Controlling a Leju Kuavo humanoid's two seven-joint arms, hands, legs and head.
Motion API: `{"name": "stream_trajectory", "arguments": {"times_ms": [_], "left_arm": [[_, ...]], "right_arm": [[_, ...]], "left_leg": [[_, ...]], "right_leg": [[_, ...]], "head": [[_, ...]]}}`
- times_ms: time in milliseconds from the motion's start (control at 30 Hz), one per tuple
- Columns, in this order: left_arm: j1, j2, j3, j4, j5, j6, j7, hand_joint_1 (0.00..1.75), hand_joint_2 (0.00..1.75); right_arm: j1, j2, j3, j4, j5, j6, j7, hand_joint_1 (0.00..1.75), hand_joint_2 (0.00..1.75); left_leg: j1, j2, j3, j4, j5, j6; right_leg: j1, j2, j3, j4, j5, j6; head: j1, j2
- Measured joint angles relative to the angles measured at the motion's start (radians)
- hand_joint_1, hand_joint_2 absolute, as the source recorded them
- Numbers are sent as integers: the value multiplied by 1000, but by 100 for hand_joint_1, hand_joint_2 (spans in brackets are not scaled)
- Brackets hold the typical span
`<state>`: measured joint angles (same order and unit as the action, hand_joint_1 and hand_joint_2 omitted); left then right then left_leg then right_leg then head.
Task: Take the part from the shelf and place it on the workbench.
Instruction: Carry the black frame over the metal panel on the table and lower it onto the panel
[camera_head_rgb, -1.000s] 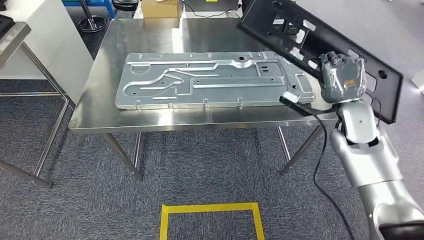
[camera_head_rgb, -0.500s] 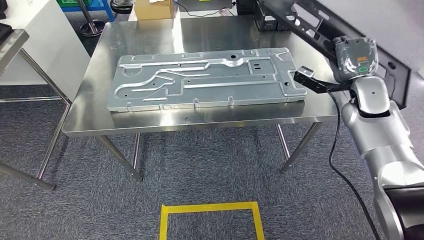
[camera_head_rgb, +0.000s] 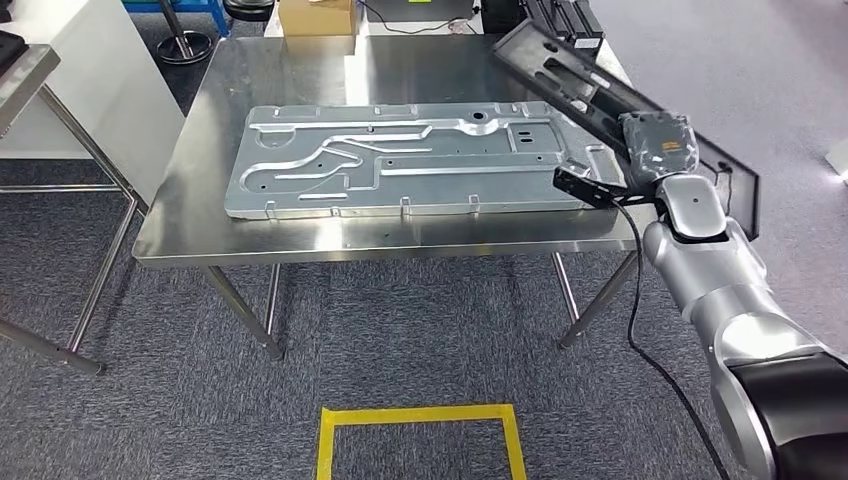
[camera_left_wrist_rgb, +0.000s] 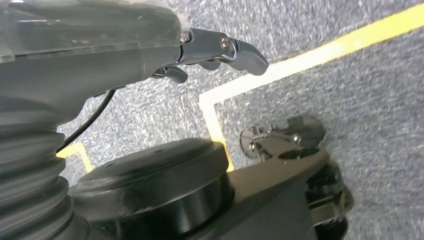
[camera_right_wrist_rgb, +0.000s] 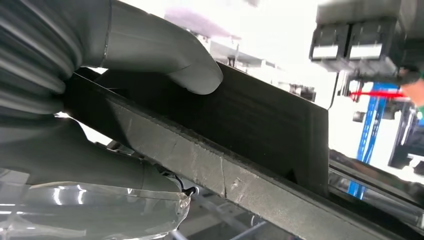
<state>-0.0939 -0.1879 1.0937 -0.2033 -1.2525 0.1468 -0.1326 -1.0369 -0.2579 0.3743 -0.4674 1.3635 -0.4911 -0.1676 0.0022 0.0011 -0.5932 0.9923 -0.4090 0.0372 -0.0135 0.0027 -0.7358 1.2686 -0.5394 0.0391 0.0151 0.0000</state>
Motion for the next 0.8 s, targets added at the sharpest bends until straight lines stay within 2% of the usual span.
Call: {"name": "stream_trajectory", "arguments": {"times_ms": [33, 67, 133, 167, 200, 233, 300, 367, 400, 467, 500, 533, 567, 600, 667, 733, 800], "left_arm": [[1, 0, 0, 0, 0, 0, 1, 0, 175], [2, 0, 0, 0, 0, 0, 2, 0, 175], [1, -1, 0, 0, 0, -2, 2, 0, 175], [1, -1, 0, 0, 0, -2, 3, 0, 175], [1, -1, 0, 0, 0, -3, 3, 0, 175], [1, -1, 0, 0, -1, -4, 3, 0, 175], [2, 0, 0, 0, -2, -6, 6, 0, 175], [1, 0, 0, 0, -3, -8, 7, 0, 175], [1, 0, 0, 0, -3, -10, 8, 0, 175], [-1, -1, 0, 0, -3, -12, 8, 0, 175], [-2, -1, 0, 0, -3, -13, 8, 0, 175], [-4, -1, 0, 0, -3, -13, 9, 0, 175], [-5, -1, 0, 0, -3, -14, 10, 0, 175], [-5, -1, 0, 0, -3, -14, 12, 0, 175], [-3, 0, 1, 0, -3, -13, 16, 0, 175], [0, 1, 1, 0, -2, -12, 20, 0, 175], [1, 0, 1, 0, -1, -12, 22, 0, 175]], "right_arm": [[3, 5, 3, 11, 3, 0, 0, 175, 175], [6, 10, 6, 18, 6, 0, 0, 175, 175], [5, 17, 11, 28, 10, 1, 0, 175, 175], [2, 21, 14, 32, 13, 2, 0, 175, 175], [-2, 24, 16, 36, 17, 5, 0, 175, 175], [-5, 28, 19, 40, 22, 8, 0, 175, 175], [-7, 36, 24, 48, 31, 19, 0, 175, 175], [-11, 46, 29, 54, 39, 30, 2, 175, 175], [-14, 52, 31, 56, 44, 35, 4, 175, 175], [-24, 63, 38, 61, 54, 48, 9, 175, 175], [-30, 67, 42, 65, 59, 57, 11, 175, 175], [-37, 71, 47, 69, 66, 67, 12, 175, 175], [-45, 75, 53, 73, 72, 78, 13, 175, 175], [-54, 79, 58, 77, 77, 89, 13, 175, 175], [-79, 87, 70, 83, 86, 108, 13, 175, 175], [-107, 92, 79, 89, 93, 126, 10, 175, 175], [-128, 96, 88, 95, 97, 144, 6, 175, 175]], "left_leg": [[0, 0, 0, 1, -1, -1], [1, -1, 0, 4, -2, -3], [2, -2, -1, 11, -8, -10], [0, -2, -3, 16, -12, -15], [-2, -2, -5, 20, -14, -20], [-3, -3, -7, 21, -15, -24], [-3, -2, -7, 21, -17, -34], [-1, -2, -17, 47, -38, -44], [0, -2, -35, 90, -64, -49], [1, -2, -97, 226, -129, -53], [1, -2, -127, 289, -150, -53], [1, -2, -142, 322, -153, -51], [1, -2, -139, 315, -136, -48], [0, -2, -117, 269, -105, -42], [-5, -3, -52, 129, -40, -23], [-10, -2, -15, 45, -20, -14], [-10, -4, -11, 30, -21, -13]], "right_leg": [[-3, -1, -11, 17, 5, 2], [-6, -1, -2, -6, 29, 3], [-10, -4, 57, -134, 95, 4], [-9, -4, 85, -193, 116, 2], [-7, -4, 102, -230, 125, -2], [-4, -3, 107, -243, 122, -7], [-2, -2, 107, -245, 123, -19], [-5, -2, 109, -248, 124, -33], [-6, -2, 110, -250, 125, -39], [-3, -3, 110, -249, 124, -47], [0, -2, 110, -248, 124, -48], [2, -2, 110, -247, 123, -49], [4, -1, 111, -246, 123, -50], [7, 1, 112, -246, 122, -51], [12, 6, 112, -244, 121, -50], [13, 7, 108, -243, 122, -43], [13, 6, 106, -245, 126, -31]], "head": [[0, 0], [0, 0], [0, 0], [0, 0], [0, 0], [-1, 0], [-2, 0], [-3, 0], [-4, 0], [-5, 0], [-5, 0], [-5, 0], [-5, 0], [-5, 0], [-5, 0], [-5, 0], [-5, 0]]}}
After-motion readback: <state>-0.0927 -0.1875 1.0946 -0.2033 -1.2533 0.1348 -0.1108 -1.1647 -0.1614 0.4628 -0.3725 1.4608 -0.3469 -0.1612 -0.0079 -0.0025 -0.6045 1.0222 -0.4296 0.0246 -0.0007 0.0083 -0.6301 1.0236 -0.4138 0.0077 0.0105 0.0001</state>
